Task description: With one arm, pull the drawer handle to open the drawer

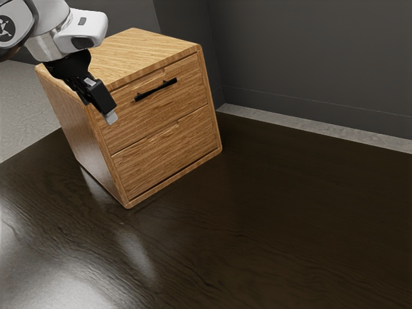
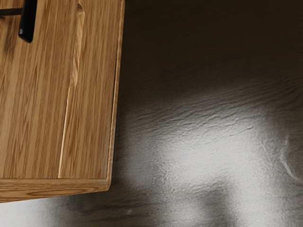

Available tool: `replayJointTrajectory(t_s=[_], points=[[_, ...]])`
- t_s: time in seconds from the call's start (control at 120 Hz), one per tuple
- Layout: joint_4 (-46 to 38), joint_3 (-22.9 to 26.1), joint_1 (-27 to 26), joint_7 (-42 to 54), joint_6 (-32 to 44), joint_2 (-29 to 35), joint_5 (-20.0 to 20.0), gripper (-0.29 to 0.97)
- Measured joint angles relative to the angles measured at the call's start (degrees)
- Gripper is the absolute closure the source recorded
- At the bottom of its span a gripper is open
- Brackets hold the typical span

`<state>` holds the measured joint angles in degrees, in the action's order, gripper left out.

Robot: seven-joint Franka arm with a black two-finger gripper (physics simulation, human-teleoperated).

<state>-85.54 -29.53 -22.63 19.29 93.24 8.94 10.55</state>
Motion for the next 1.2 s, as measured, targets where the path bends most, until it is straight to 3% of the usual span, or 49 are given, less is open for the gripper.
replayJointTrajectory(t_s=[0.25, 0.4, 0.942, 1.067, 1.15, 1.2], points=[[2.49, -1.01, 0.36, 0.03, -0.25, 0.63, -1.63, 0.0], [7.8, 3.7, -0.01, -0.3, -1.58, 1.32, -2.71, 0.0], [1.95, 4.37, -4.84, -1.14, -4.15, 1.54, -3.76, 0.0], [-5.7, 3.45, -11.4, -0.54, -1.73, 8.3, -2.68, 0.0], [-8.35, -3.78, -23.52, -0.33, 1.73, 10.79, -0.32, 0.0], [-9.09, -6.15, -27.3, -0.23, 3.53, 11.13, 0.6, 0.0]])
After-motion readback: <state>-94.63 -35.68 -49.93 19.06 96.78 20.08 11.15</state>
